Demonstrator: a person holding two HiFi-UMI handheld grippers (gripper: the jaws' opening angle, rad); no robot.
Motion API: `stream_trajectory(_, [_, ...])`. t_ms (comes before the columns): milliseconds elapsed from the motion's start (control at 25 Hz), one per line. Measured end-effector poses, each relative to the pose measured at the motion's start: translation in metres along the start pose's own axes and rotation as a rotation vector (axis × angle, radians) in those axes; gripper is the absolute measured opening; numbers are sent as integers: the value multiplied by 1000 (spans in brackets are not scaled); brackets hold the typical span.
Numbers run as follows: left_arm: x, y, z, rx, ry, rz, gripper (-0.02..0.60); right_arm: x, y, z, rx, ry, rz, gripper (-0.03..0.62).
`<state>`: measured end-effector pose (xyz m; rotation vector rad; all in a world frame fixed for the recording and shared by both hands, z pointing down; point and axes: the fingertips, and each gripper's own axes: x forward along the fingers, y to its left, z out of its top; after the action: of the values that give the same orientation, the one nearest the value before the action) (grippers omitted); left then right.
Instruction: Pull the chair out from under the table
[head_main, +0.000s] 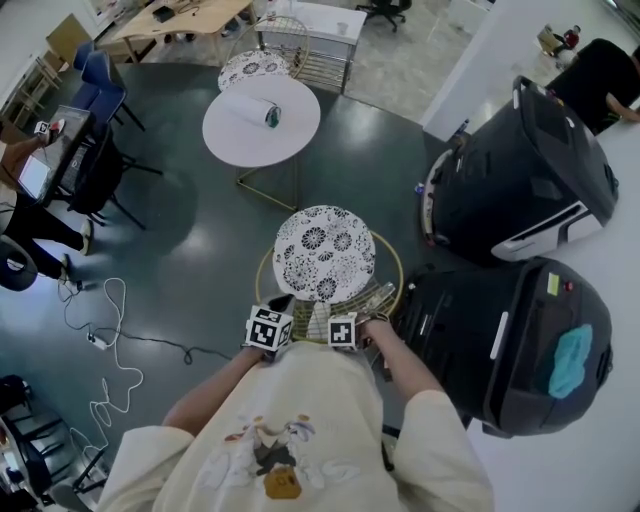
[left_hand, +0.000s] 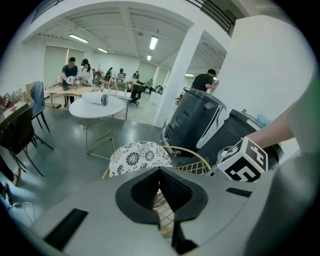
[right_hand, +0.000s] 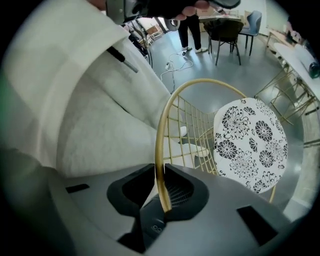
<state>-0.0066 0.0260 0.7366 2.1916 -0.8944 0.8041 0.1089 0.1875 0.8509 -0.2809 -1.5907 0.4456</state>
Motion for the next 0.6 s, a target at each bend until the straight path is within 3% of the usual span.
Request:
stream_trajectory(80, [2,-2,1,3,2,-1,2,-3,-3,2,31,-38,1,52])
stream_trajectory(280, [5,-3,2,-10,4,0,2,-29,10,37,119,-323,138,52])
stream_trajectory(400, [8,-8,0,-8,12,-4,2,-54,-10,31,179,-359,78,52])
stream_trajectory(600, [6,-14,13,32,-8,-12,2,-118,-41,60,248,-593,20,54])
